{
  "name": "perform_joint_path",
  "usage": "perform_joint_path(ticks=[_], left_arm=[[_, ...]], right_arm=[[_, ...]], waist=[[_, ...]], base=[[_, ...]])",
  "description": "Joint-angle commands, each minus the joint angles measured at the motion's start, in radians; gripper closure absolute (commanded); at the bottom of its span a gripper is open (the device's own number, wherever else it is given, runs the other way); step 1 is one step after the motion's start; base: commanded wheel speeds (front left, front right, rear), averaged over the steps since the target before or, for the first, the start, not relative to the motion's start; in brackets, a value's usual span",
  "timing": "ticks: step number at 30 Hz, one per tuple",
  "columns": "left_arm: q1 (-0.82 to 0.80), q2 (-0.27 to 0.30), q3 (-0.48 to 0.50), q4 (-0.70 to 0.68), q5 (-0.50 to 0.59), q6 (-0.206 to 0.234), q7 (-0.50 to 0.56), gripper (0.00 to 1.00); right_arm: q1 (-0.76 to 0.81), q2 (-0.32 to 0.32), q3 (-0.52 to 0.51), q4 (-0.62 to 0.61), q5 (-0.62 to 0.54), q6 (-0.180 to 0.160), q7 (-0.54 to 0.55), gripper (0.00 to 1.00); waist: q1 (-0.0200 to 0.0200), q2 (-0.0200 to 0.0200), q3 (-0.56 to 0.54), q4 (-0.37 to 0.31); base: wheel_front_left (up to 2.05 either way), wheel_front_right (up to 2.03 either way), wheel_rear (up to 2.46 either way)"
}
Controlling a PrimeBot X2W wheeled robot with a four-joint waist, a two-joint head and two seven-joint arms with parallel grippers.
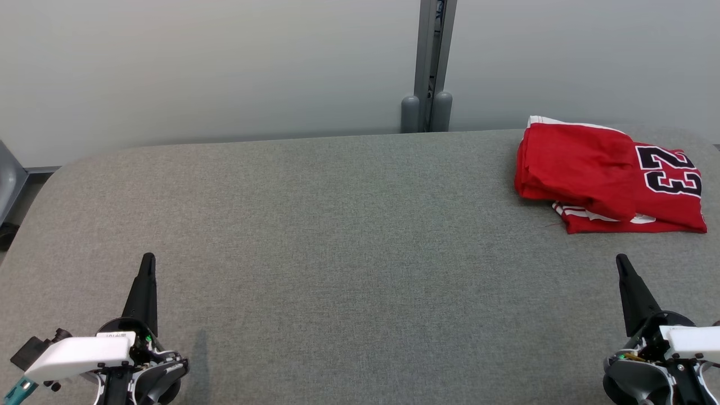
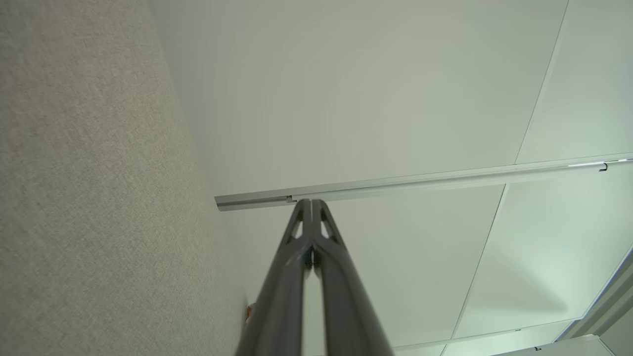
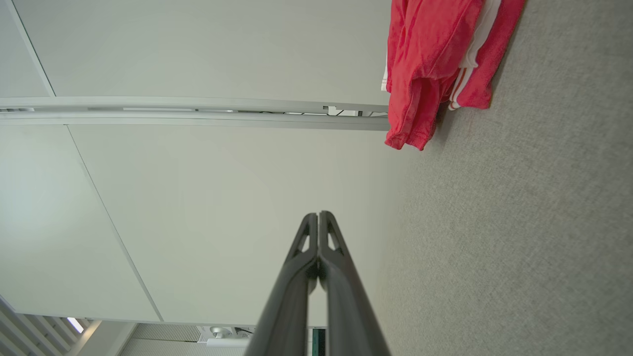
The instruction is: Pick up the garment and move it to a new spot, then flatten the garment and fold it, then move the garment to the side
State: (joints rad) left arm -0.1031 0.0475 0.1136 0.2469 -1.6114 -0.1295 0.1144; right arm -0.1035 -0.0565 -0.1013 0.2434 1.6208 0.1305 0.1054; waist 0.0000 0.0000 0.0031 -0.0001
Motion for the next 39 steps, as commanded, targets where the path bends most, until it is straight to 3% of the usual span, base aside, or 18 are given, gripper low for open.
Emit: perform_joint_path(ticks=[1,39], left_arm=[[-0.012,0.005,0.004,-0.003,-0.002,-0.002,0.004,1.0],[-0.012,0.005,0.003,-0.003,-0.002,-0.002,0.003,1.0]], right_arm=[[-0.008,-0.004,-0.004,0.002,0.002,0.0,0.003,1.0],[-0.009,0.0,-0.008,0.003,-0.004,0.0,0.007,1.0]], waist=[[0.0,0.0,0.0,0.0],[0.0,0.0,0.0,0.0]], base=[[0.0,0.0,0.0],[0.0,0.0,0.0]])
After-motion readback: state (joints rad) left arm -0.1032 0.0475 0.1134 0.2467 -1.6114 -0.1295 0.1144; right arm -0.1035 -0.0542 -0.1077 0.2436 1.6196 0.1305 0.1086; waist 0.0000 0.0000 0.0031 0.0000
